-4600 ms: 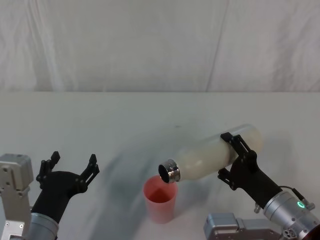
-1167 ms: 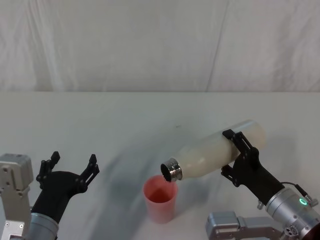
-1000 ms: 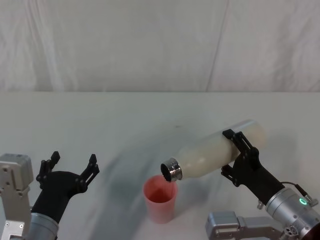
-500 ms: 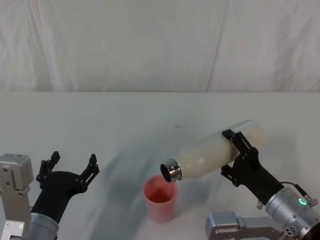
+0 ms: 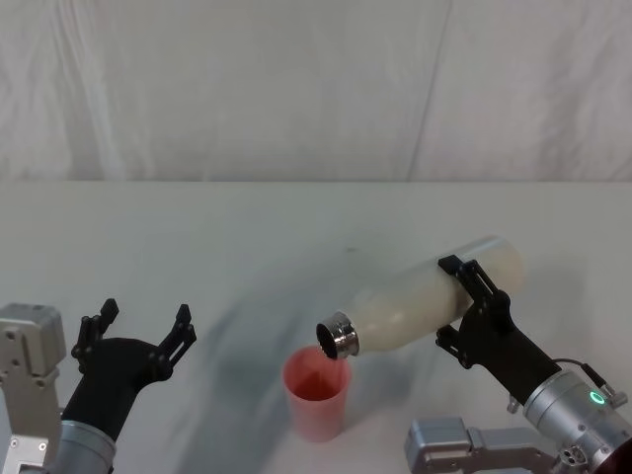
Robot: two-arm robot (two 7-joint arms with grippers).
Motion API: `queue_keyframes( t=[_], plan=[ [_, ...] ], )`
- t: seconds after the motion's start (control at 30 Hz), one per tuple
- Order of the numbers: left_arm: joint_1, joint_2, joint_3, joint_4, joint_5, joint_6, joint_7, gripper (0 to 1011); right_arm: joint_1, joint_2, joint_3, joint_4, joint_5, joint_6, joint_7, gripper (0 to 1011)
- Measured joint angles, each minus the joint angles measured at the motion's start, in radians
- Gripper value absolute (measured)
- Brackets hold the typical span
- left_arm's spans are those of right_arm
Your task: Grasp the thermos with one hand and pour water into the cup lid.
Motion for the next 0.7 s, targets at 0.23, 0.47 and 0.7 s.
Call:
queue_keyframes(
  t=[0.23, 0.47, 0.7],
  plan=[
    [0.0, 0.0, 0.0, 0.0, 0.0, 0.0, 0.0, 1001, 0.002, -0.002, -0.002, 0.002, 0.0, 0.0, 0.0, 955],
    [0.0, 0.0, 0.0, 0.0, 0.0, 0.0, 0.0, 1001, 0.003, -0.003, -0.004, 0.002, 0.0, 0.0, 0.001, 955],
    [0.0, 0.0, 0.0, 0.0, 0.0, 0.0, 0.0, 1001, 0.003, -0.003, -0.005, 0.002, -0.001, 0.0, 0.002, 955]
  ],
)
